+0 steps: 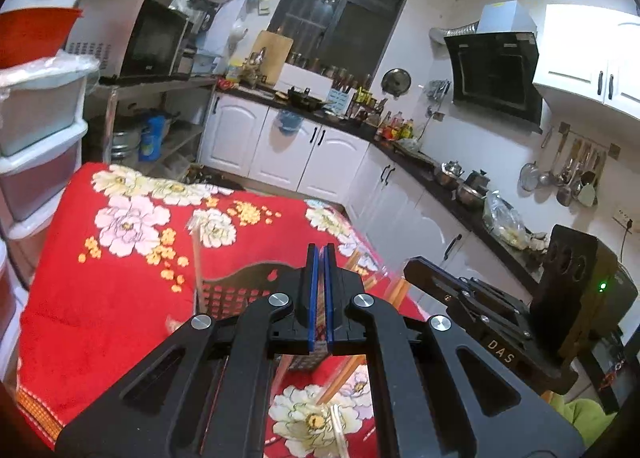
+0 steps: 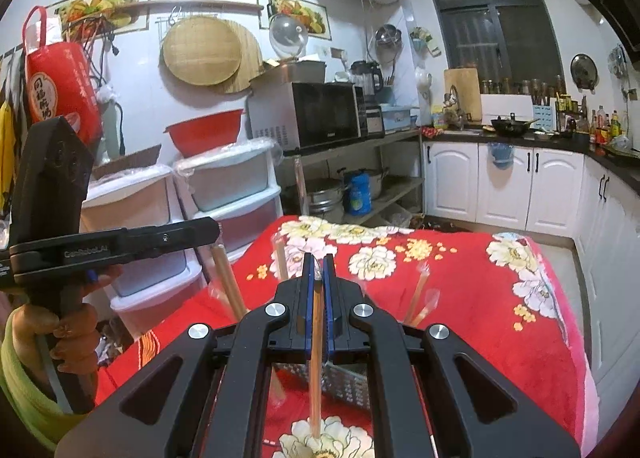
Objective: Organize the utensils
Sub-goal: 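Raise the left tool's chopstick above the caddy while the right tool carries its own, then drop the left tool's chopstick into the caddy and open while the right tool releases its own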
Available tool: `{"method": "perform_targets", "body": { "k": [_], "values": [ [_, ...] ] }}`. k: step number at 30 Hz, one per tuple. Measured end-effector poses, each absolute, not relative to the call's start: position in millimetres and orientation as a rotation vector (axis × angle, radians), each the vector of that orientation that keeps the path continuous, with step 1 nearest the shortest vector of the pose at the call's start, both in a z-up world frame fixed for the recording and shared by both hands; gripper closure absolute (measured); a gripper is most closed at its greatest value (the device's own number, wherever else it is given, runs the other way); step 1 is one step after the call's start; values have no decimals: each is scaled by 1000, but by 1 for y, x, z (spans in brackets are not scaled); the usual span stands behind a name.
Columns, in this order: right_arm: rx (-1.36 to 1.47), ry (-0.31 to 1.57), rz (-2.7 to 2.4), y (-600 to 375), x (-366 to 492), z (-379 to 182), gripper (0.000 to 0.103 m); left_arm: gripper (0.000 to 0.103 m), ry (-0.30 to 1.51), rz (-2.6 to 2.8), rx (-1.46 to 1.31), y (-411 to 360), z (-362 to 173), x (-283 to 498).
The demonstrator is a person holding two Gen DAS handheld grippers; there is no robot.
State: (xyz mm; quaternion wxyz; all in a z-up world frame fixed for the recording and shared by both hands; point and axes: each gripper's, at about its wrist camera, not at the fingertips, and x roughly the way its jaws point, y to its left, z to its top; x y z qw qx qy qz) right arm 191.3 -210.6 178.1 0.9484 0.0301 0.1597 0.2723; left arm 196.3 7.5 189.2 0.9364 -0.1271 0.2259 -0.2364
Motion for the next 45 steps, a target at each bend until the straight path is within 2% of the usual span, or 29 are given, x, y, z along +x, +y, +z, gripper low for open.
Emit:
{"method": "perform_targets", "body": {
  "k": [13,22,35,45],
  "values": [
    [94,241,524,-221,204,214,98,103,355,-526,-217,-13,235,205],
    [123,181,485,-229,219,238,98,103,334,-509,-203,-22,243,226],
    [95,156,402,-230,229,222,98,103,368,-470,-259,-15,221,256],
    [106,208,397,-228,239,200,98,103,404,-444,-275,-14,199,269]
  ]
}}
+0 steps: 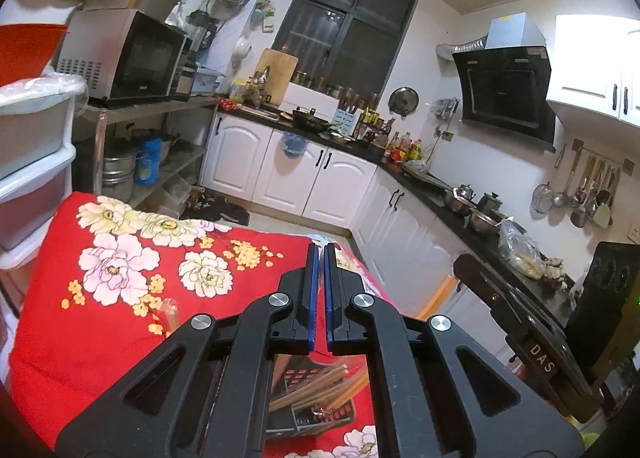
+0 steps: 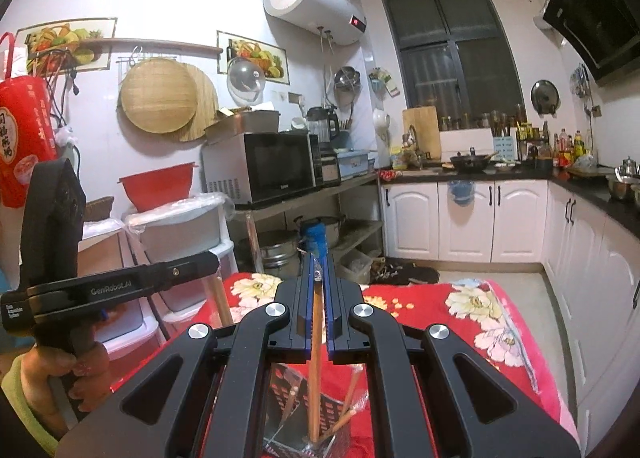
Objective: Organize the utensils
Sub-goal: 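Drop the left tool's chopstick into the caddy and open while the right tool releases its own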
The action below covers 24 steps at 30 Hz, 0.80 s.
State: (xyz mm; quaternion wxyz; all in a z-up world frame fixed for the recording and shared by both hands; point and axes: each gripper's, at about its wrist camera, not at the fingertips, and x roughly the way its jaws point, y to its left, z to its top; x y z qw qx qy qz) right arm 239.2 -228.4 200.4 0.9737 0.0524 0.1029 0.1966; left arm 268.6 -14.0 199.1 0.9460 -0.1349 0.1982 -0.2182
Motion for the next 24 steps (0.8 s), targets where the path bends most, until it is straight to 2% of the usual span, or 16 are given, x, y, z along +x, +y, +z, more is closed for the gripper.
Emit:
{"method": "perform_targets", "body": {
  "k": [24],
  "values": [
    [178,336,392,-243,229,154,98,103,517,-446,-298,-13,153,269]
  ]
}}
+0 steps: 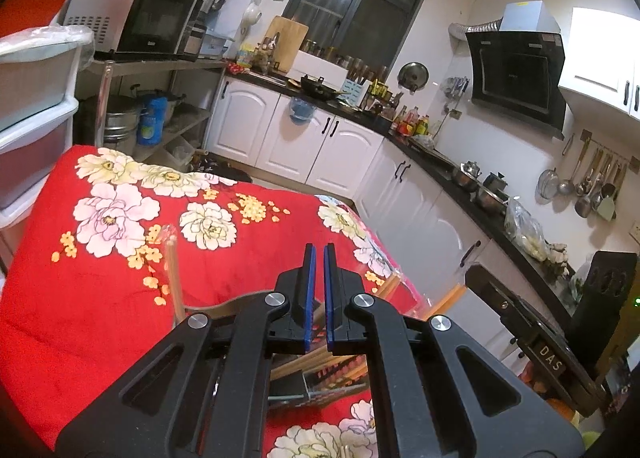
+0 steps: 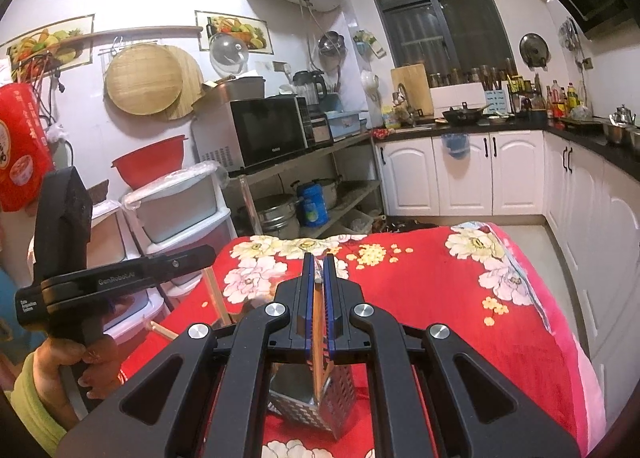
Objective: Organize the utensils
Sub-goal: 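Drop the left tool's chopstick into the caddy and open while the right tool releases its own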
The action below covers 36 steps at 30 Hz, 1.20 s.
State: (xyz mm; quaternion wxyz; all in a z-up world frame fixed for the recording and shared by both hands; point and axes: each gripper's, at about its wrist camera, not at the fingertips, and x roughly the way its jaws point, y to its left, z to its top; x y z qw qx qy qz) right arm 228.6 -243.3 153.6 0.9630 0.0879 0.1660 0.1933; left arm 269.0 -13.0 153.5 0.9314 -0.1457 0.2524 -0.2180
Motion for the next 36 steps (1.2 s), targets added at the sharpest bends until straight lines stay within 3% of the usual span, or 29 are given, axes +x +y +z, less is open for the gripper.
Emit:
{"method": "perform_targets", "body": {
  "k": [5,11,31,36],
  "values": [
    [183,360,390,-245,227,146,97,103,525,-446,-303,-11,150,264],
    [190,386,380,-247,225,137,87,99,551,-466,-307,-11,144,257],
    [216,425,360,-260,212,121,64,43,606,-496,-294,-11,122,225],
    [216,437,351,-261,207,117,61,34,617,-485,-303,-8,118,219]
  ]
}}
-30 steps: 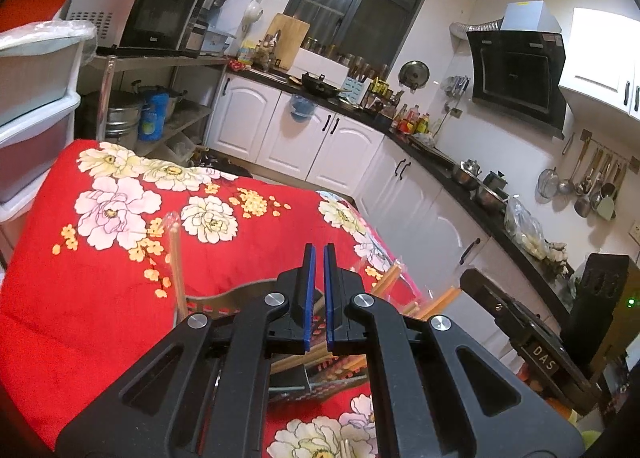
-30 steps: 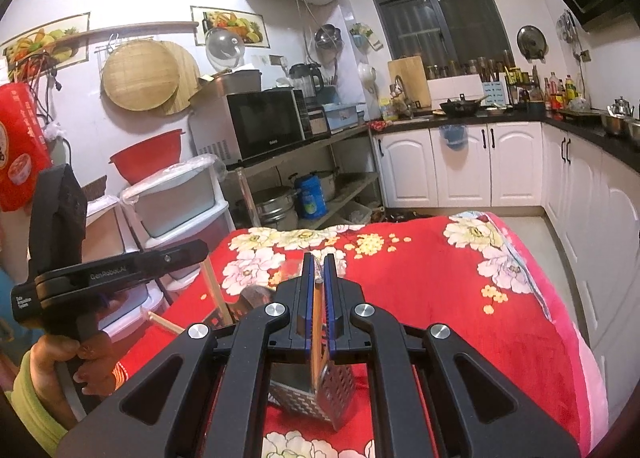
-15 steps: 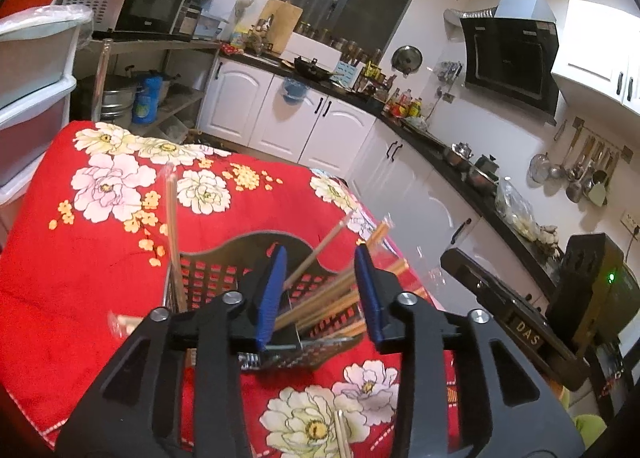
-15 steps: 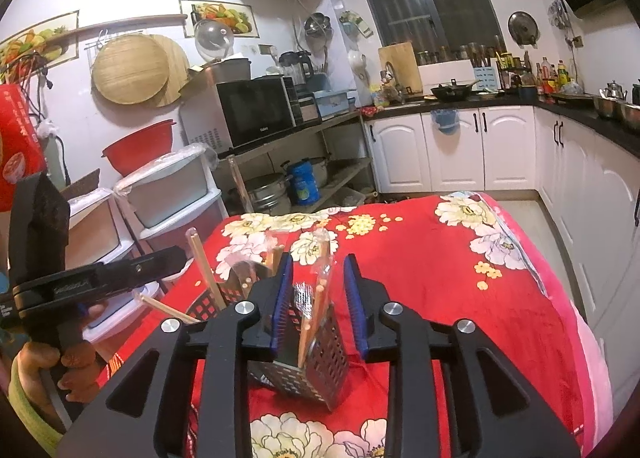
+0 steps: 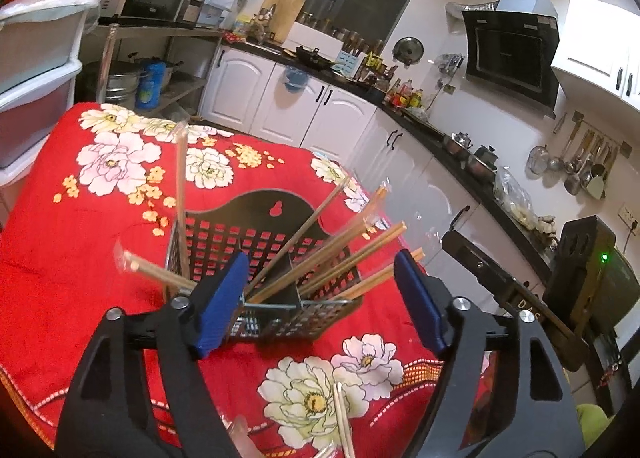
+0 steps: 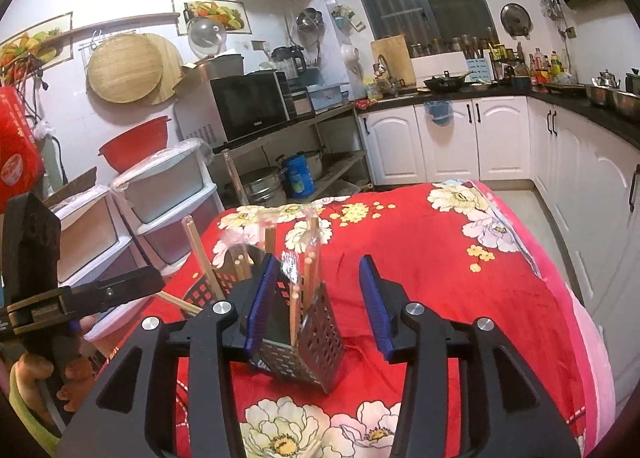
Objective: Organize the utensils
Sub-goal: 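Drop the left tool's chopstick into the caddy and open while the right tool releases its own, then move both open tools back down to the wrapped chopsticks on the table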
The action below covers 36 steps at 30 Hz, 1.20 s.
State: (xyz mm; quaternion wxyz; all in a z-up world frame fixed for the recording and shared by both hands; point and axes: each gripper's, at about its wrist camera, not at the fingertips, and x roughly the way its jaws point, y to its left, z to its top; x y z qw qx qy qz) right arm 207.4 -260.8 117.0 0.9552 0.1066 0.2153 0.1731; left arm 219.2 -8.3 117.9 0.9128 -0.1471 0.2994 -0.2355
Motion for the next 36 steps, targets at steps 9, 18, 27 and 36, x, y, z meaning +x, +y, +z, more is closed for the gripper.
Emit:
{"method": "perform_targets", "body": {
  "k": [9,18,27,36],
  "values": [
    [206,473,342,-262,197,103,53,22,640,-454,-305,0,105,208],
    [185,532,351,-258,191,84,48,12,667,-433,-303,10,93,196],
    [162,579,370,-250,183,69,48,12,691,-403,-297,18,83,185],
    [122,626,382,-241,175,57,47,12,712,-373,-303,31,69,172]
  ]
}}
